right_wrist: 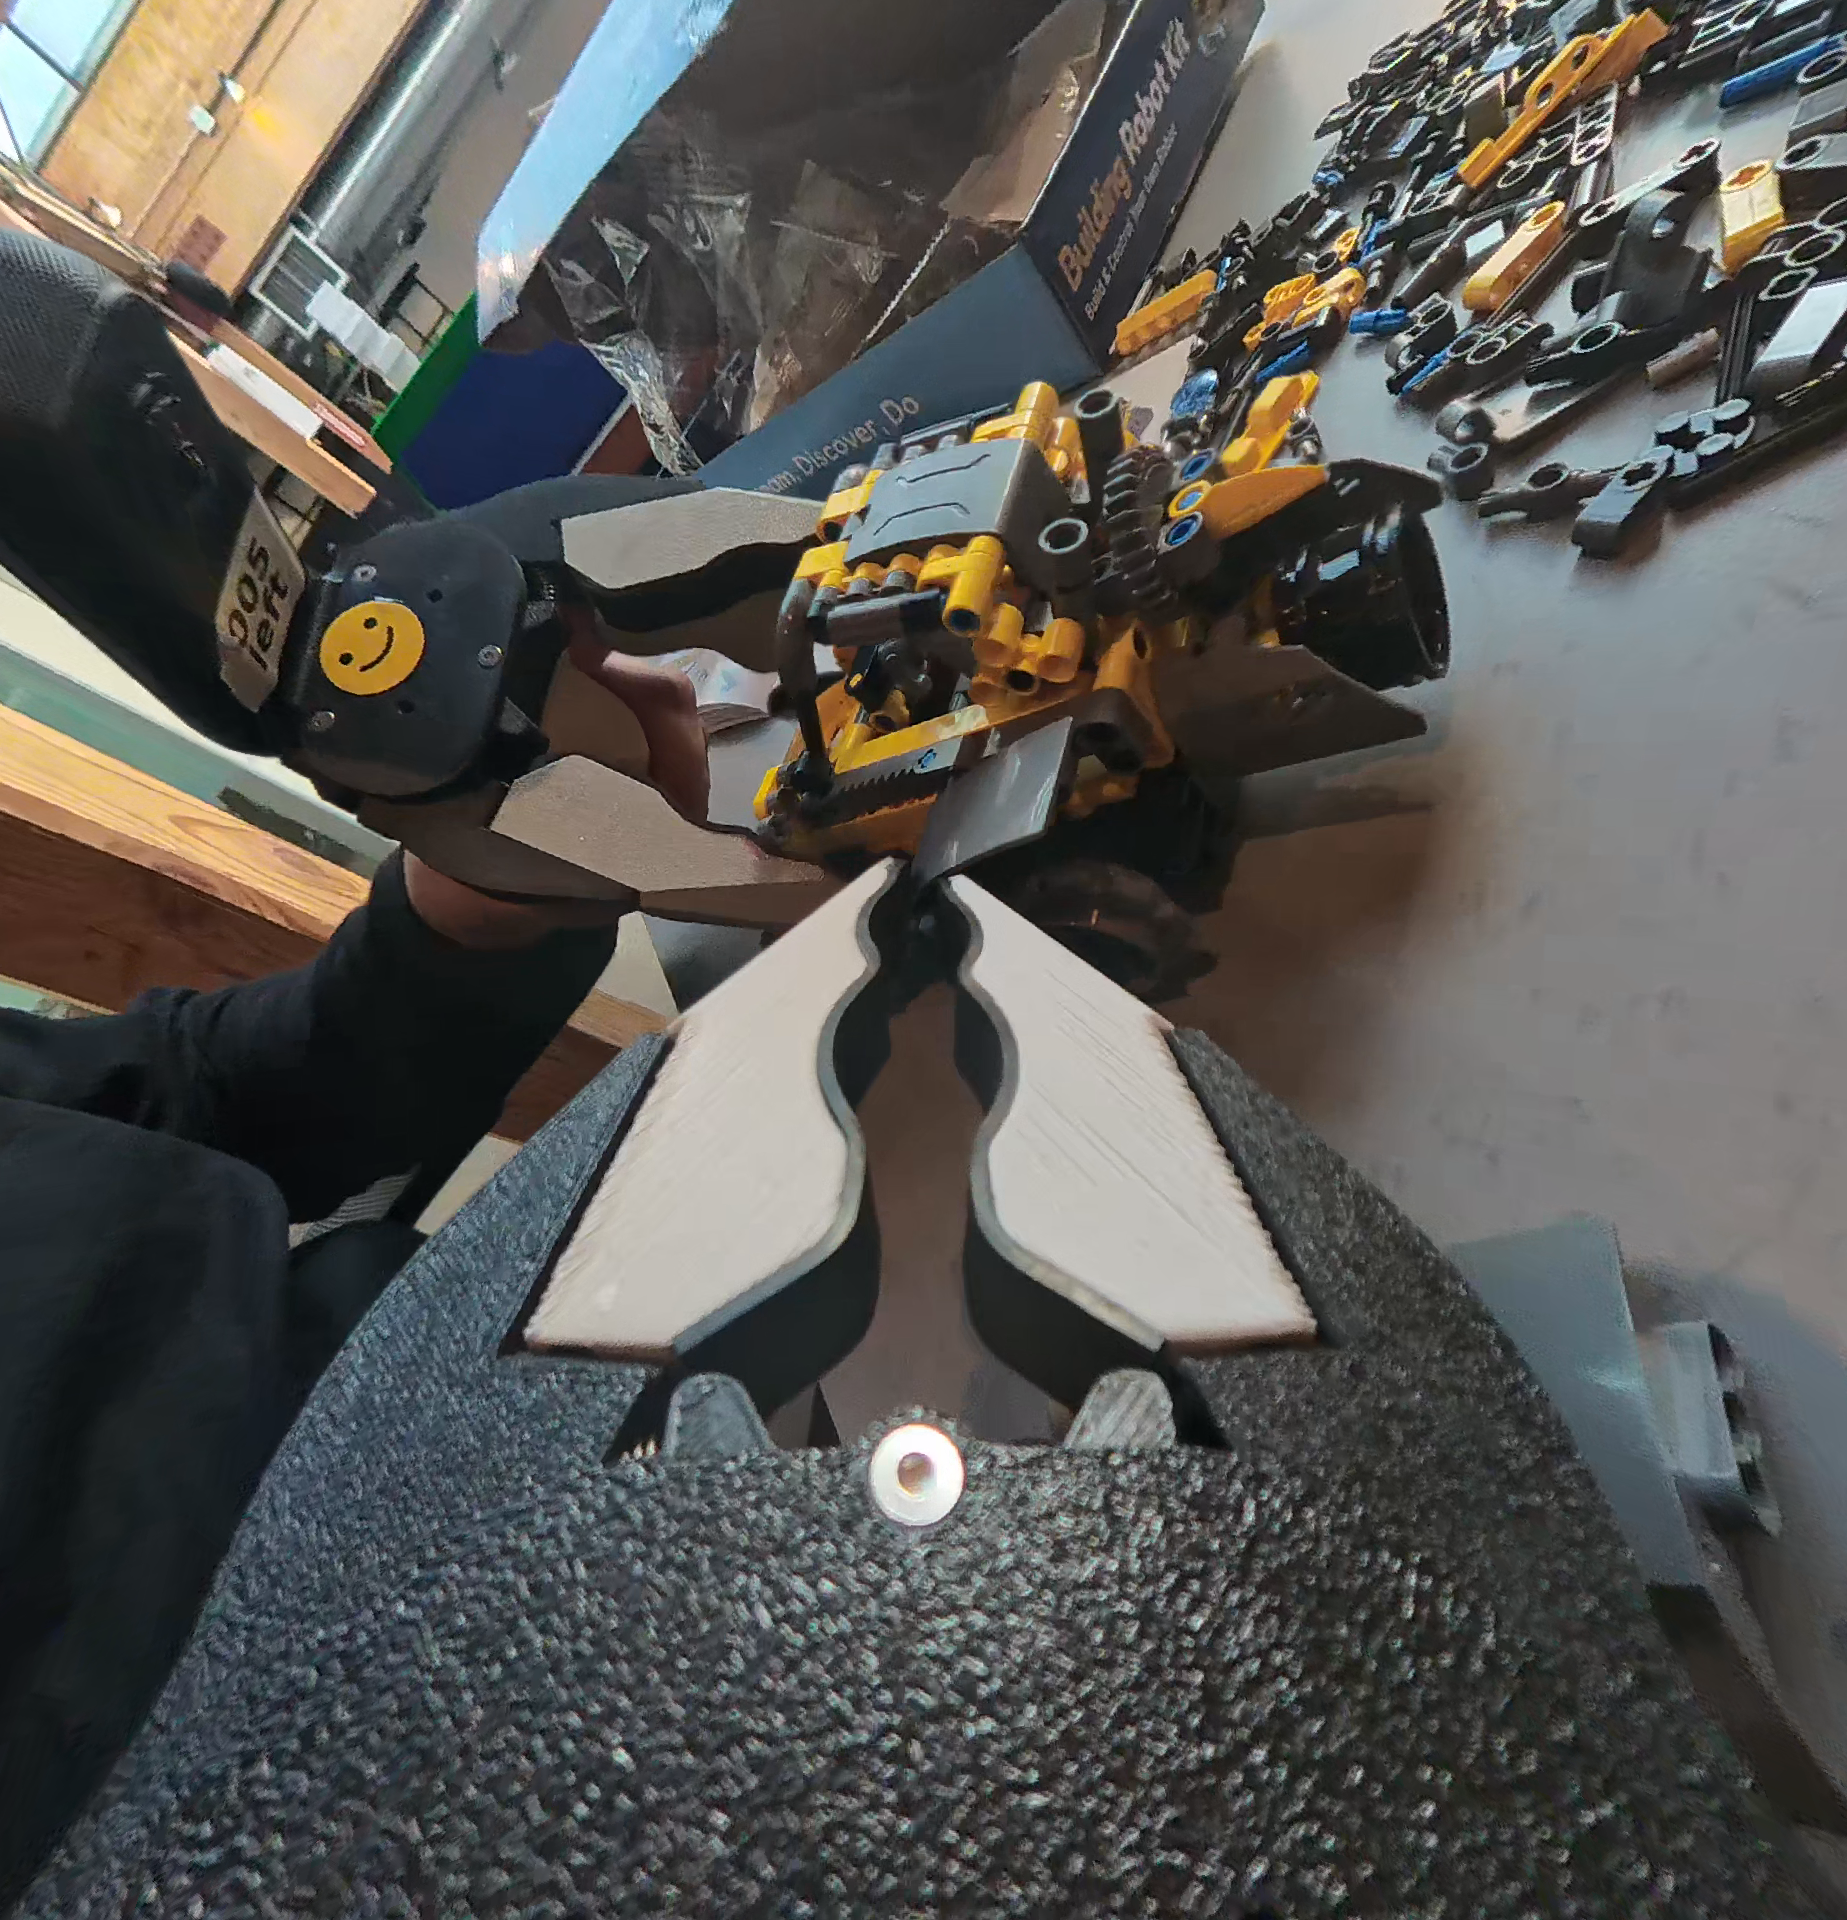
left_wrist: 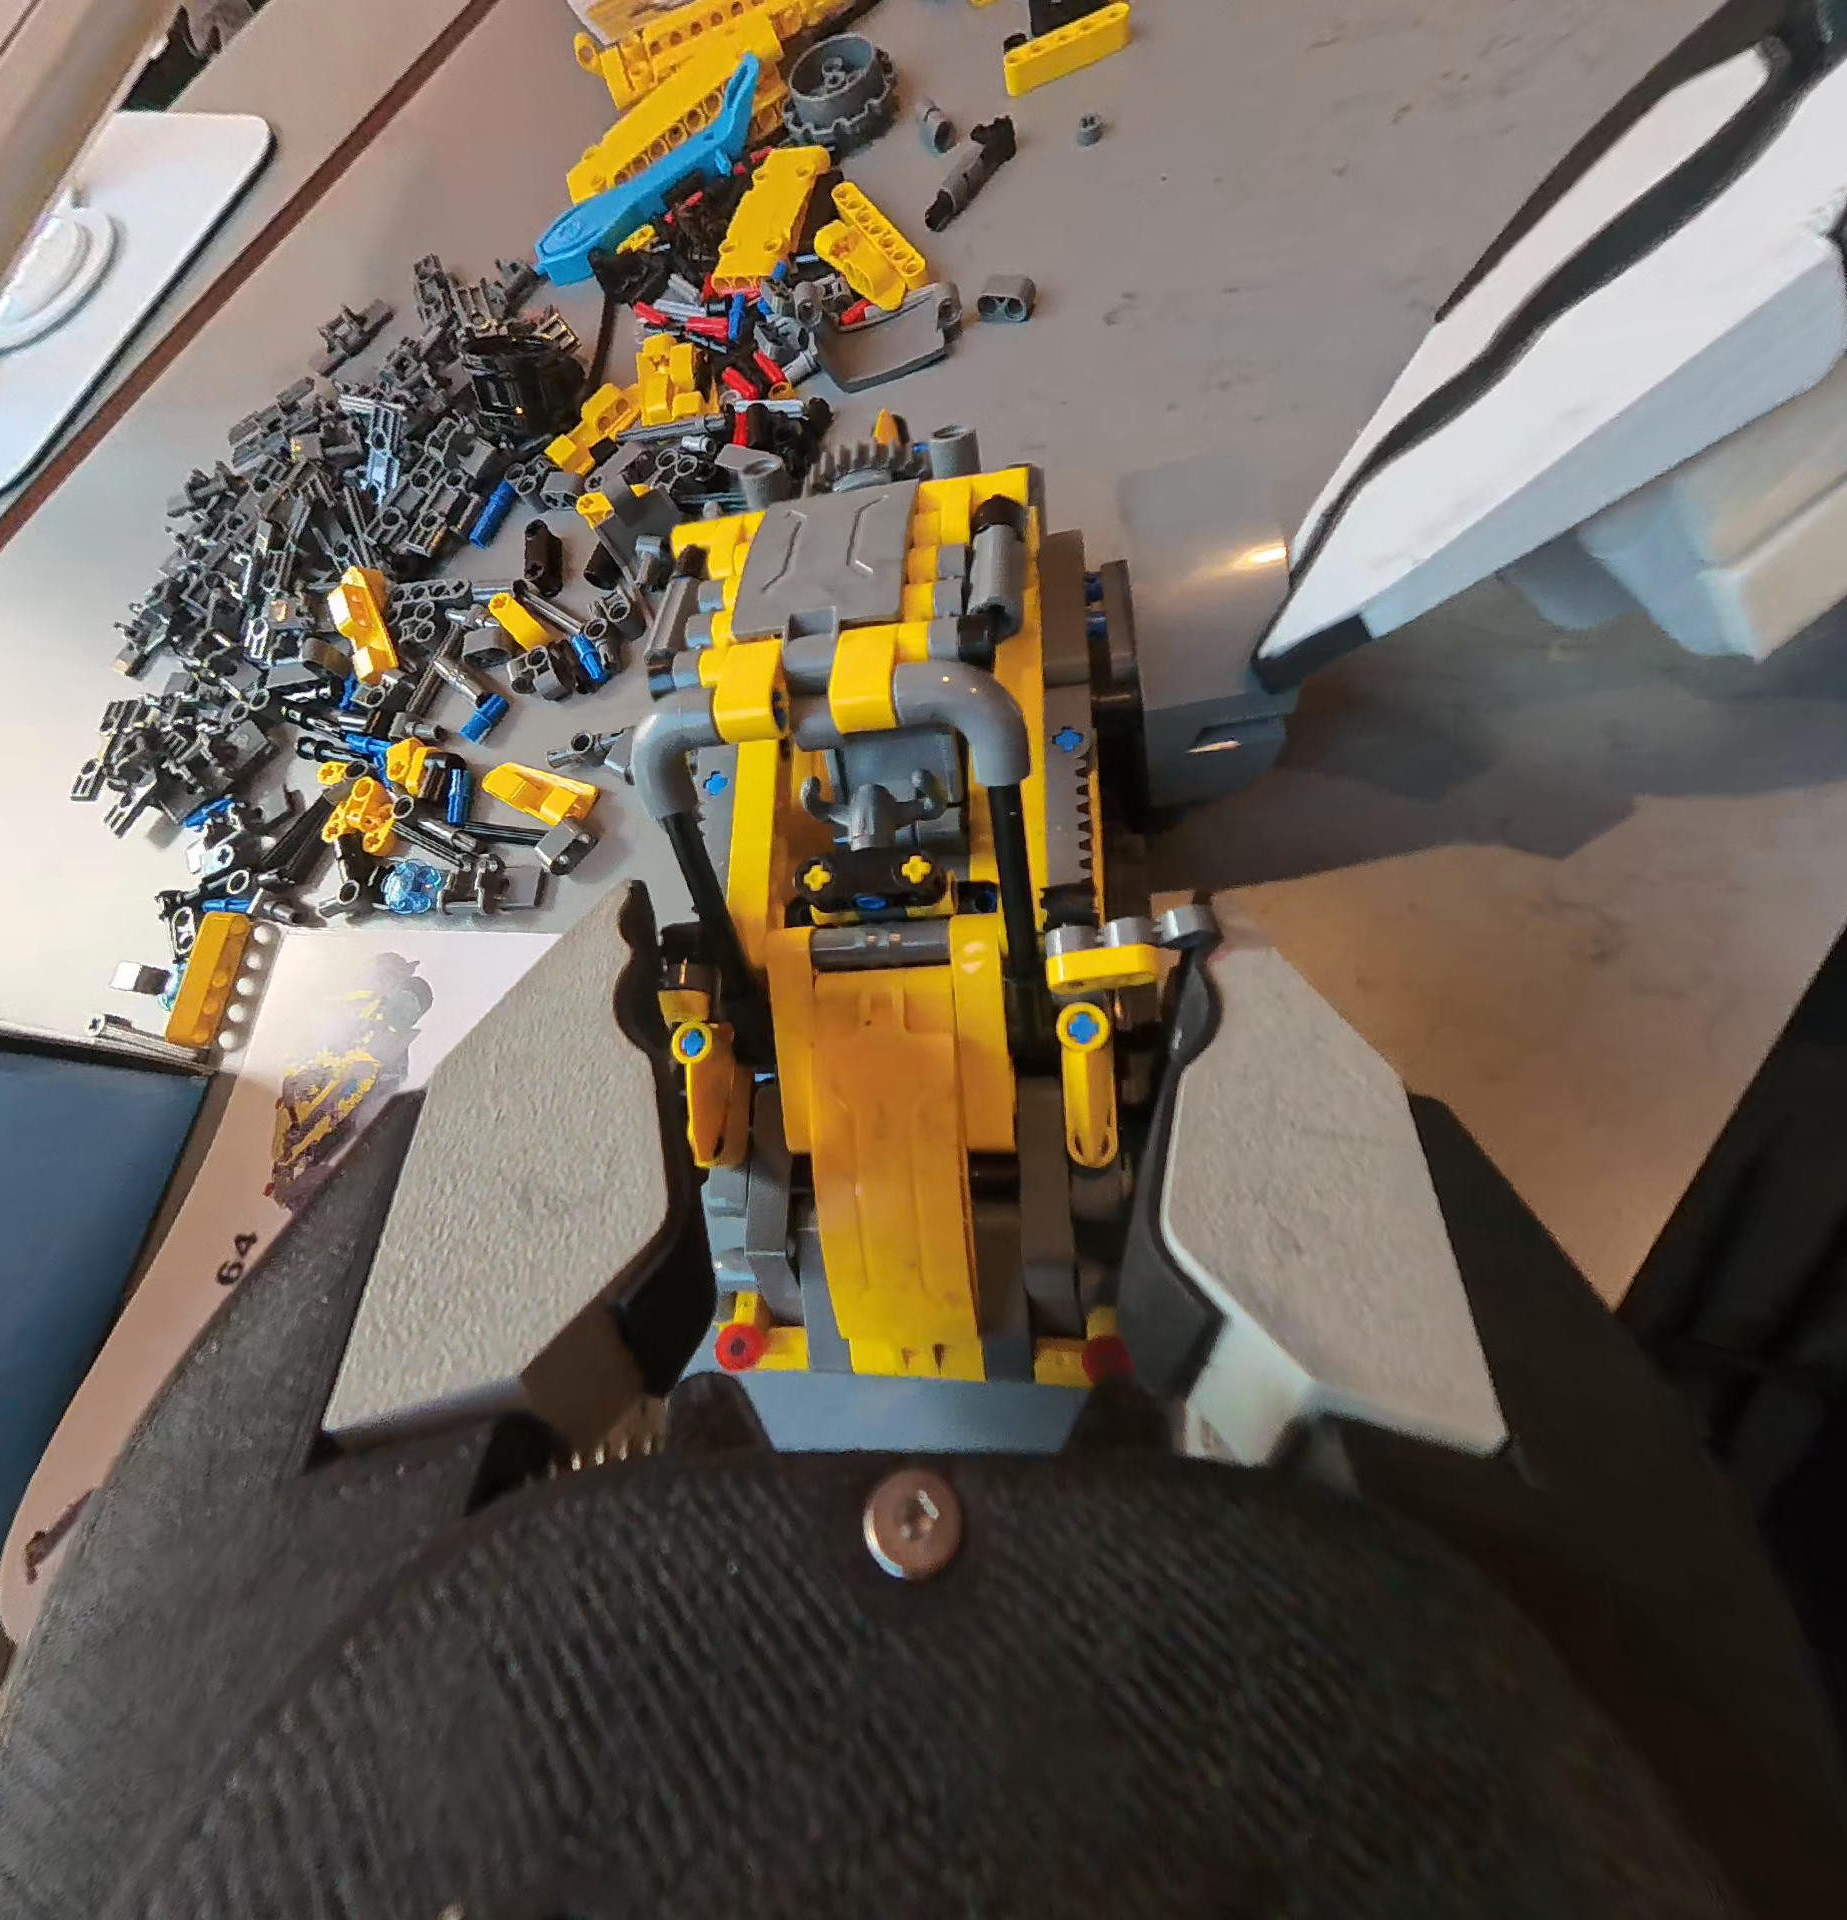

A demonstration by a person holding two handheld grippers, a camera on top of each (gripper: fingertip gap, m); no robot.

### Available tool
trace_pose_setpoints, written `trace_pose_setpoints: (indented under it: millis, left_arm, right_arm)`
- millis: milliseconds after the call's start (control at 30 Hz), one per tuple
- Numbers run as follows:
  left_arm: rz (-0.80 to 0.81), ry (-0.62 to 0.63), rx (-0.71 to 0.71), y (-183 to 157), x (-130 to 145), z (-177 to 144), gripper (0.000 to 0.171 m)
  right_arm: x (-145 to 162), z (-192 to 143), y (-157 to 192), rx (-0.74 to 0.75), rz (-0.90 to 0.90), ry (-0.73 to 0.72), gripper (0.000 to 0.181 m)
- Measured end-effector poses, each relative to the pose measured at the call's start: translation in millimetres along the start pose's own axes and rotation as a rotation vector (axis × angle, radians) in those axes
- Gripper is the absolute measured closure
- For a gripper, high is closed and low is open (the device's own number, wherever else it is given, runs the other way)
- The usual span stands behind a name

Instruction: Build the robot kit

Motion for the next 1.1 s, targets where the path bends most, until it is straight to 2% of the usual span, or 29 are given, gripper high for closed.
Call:
trace_pose_setpoints:
  millis: [100, 167, 233, 267, 300, 367, 400, 500, 567, 700, 767, 933, 1100]
  left_arm:
    - [0.025, -0.017, 0.061, 0.6, 1.9, -3.1, 0.074]
    - [0.06, -0.014, 0.106, 1.3, 4.0, -6.7, 0.073]
    - [0.032, -0.001, 0.165, 3.1, 4.0, -12.7, 0.072]
    - [-0.01, -0.005, 0.208, 2.9, 1.1, -16.9, 0.07]
    - [-0.055, -0.024, 0.251, 2.0, -4.3, -21.9, 0.068]
    - [-0.113, -0.053, 0.297, 1.1, -16.2, -29.3, 0.074]
    - [-0.117, -0.022, 0.291, 1.6, -18.1, -28.4, 0.075]
    - [-0.038, 0.071, 0.241, 0.9, -19.8, -18.4, 0.073]
    - [0.009, 0.108, 0.206, 0.9, -22.5, -14.9, 0.074]
    - [0.092, 0.082, 0.153, 4.9, -37.5, -25.0, 0.08]
    - [0.117, 0.108, 0.168, 6.3, -39.4, -24.7, 0.078]
    - [0.171, 0.26, 0.253, 7.0, -22.6, -1.0, 0.072]
    - [0.19, 0.283, 0.314, 8.5, -22.4, 7.3, 0.084]
  right_arm:
    - [2.6, -0.6, 3.6, -0.03, -0.012, 0.043, 0.177]
    - [5.6, -3.5, 5.3, -0.043, -0.095, 0.092, 0.177]
    - [2.6, -11.0, 2.9, -0.006, -0.205, 0.108, 0.142]
    - [1.0, -15.6, 3.1, 0.004, -0.281, 0.127, 0.141]
    - [-1.5, -19.6, 3.7, 0.012, -0.362, 0.147, 0.141]
    - [-7.4, -23.4, 5.6, 0.003, -0.531, 0.184, 0.141]
    - [-11.4, -22.9, 4.4, 0.006, -0.607, 0.198, 0.142]
    - [-23.2, -16.4, 2.5, -0.035, -0.763, 0.242, 0.142]
    - [-28.4, -12.6, 3.3, -0.116, -0.829, 0.258, 0.143]
    - [-31.8, -4.8, -1.2, -0.196, -0.908, 0.31, 0.144]
    - [-29.0, -0.8, 0.2, -0.243, -0.92, 0.35, 0.151]
    - [-27.1, 2.5, 2.8, -0.263, -0.971, 0.38, 0.15]
    - [-31.8, -3.0, -1.8, -0.269, -1.009, 0.416, 0.153]
Point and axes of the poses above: each gripper's, where its closed fingertips meet, z out along the fingers, x out of its underside, y = z × x across the jaws, the point moved 6 cm from there along -z, back along the fingers, and after that the axes turned 1 degree about -z, right-handed, at the moved point
